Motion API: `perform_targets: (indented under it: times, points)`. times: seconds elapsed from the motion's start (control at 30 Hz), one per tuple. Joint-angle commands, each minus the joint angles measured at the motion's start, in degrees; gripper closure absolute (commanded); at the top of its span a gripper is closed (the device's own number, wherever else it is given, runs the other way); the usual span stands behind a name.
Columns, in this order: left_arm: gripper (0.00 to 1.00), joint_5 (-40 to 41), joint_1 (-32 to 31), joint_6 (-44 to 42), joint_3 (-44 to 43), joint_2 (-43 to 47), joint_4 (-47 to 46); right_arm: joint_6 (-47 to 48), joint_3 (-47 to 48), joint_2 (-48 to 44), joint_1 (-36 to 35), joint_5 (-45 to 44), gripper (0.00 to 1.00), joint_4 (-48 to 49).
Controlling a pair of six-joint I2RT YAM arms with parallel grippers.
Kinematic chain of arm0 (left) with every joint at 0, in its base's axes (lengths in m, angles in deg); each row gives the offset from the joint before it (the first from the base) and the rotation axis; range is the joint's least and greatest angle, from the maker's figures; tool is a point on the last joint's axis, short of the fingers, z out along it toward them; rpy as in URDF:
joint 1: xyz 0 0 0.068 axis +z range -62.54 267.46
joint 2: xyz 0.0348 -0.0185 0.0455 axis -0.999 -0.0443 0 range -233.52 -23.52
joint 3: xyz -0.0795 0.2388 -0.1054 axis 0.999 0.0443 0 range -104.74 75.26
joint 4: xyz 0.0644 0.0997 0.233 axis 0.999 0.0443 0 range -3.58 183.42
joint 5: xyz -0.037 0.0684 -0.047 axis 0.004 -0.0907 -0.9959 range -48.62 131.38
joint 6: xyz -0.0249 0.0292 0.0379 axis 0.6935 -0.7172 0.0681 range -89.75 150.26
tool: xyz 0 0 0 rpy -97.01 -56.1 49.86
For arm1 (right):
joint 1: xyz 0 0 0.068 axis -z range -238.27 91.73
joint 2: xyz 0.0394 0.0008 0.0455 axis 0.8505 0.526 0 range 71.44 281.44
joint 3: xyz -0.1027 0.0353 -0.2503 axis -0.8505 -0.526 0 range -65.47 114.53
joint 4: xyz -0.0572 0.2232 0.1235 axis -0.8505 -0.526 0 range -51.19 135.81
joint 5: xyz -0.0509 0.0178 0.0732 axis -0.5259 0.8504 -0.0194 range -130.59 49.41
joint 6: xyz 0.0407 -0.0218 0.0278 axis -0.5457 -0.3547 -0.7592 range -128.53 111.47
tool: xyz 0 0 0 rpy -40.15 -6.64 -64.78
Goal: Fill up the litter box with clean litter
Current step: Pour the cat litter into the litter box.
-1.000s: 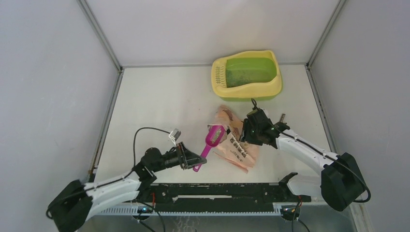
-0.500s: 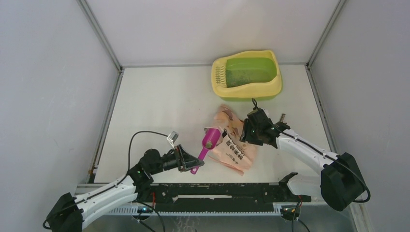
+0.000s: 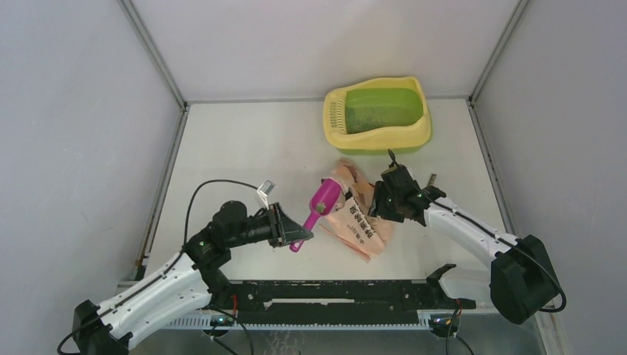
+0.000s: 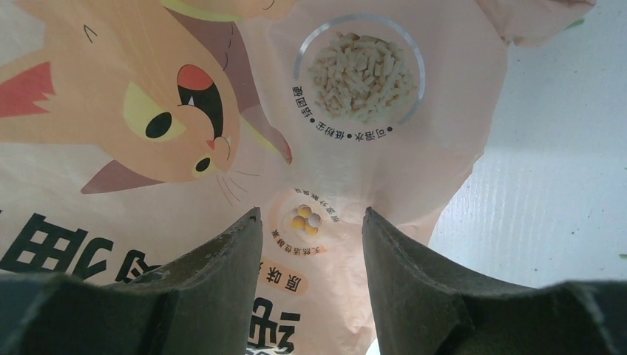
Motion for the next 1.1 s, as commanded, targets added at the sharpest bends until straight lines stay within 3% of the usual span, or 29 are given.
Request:
perform_targets:
  times: [0.0,0.3,0.53,0.8,1.07]
  points:
    - [0.95,-2.2,1.5,-6.7,-12.4,-2.4,4.2,1.6,1.9,-0.4,0.6,0.8,0.40,1.4]
    - [0.95,-3.1,2.9,-10.7,-24.9,-6.3,13.4,2.6,0.9,-1.5,3.4,3.9,0.40,3.0]
    - [0.95,-7.3,8.5,-19.5,-36.8,-22.3,14.3,3.2,0.9,-4.5,6.4,6.9,0.39,2.0]
    - [0.96,-5.1,14.0,-33.5,-67.5,-52.7,23.6,5.5,1.4,-10.5,12.3,13.3,0.39,-0.9]
    - [0.96,5.2,14.5,-46.0,-110.8,-87.0,41.7,7.0,1.5,-12.0,15.6,17.9,0.39,-1.5]
